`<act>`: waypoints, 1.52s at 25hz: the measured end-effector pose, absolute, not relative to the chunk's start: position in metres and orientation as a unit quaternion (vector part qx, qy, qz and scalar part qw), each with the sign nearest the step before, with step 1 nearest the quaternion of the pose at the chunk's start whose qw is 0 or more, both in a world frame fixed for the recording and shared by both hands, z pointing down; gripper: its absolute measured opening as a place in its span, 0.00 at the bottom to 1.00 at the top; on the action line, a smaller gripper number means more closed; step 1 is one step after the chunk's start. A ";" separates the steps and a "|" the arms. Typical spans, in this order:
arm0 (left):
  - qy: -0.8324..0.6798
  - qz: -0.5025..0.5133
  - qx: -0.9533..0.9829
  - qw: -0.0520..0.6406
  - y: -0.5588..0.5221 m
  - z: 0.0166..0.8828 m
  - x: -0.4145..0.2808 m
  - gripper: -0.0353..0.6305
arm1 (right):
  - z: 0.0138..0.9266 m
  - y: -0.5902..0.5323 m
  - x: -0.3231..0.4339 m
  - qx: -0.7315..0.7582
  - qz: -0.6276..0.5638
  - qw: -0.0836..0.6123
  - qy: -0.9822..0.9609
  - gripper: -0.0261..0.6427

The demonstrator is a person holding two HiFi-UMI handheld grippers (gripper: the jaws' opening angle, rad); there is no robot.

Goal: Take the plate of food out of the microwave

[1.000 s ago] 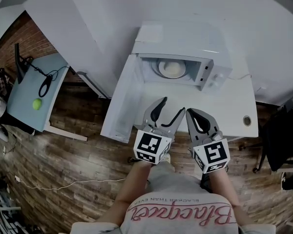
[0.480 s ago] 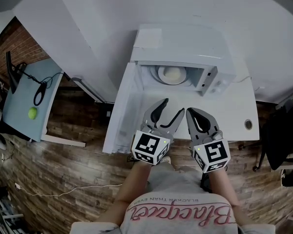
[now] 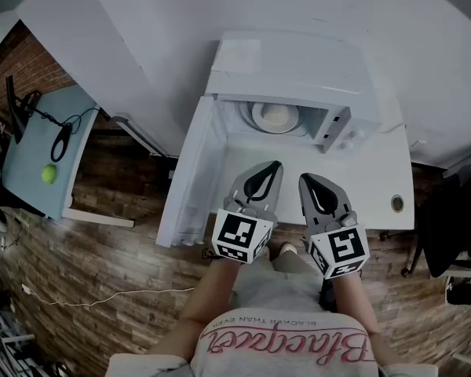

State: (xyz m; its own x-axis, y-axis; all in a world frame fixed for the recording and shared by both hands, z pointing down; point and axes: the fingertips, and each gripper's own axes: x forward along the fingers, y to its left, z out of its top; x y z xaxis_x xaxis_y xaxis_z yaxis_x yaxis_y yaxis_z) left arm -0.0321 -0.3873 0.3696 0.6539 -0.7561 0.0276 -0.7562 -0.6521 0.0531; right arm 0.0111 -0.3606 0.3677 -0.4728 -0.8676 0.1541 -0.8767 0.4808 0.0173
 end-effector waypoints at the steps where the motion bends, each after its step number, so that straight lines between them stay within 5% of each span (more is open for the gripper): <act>1: -0.419 0.002 0.907 0.029 -0.388 0.370 -0.031 0.06 | 0.368 -0.362 0.013 0.506 0.033 0.070 -0.859 0.06; 29: -0.502 -0.022 0.861 0.083 -0.411 0.390 0.012 0.07 | 0.377 -0.391 0.064 0.420 0.036 0.046 -0.906 0.06; 38: -0.494 -0.037 0.858 0.136 -0.430 0.405 0.009 0.37 | 0.381 -0.404 0.059 0.417 0.039 0.043 -0.907 0.06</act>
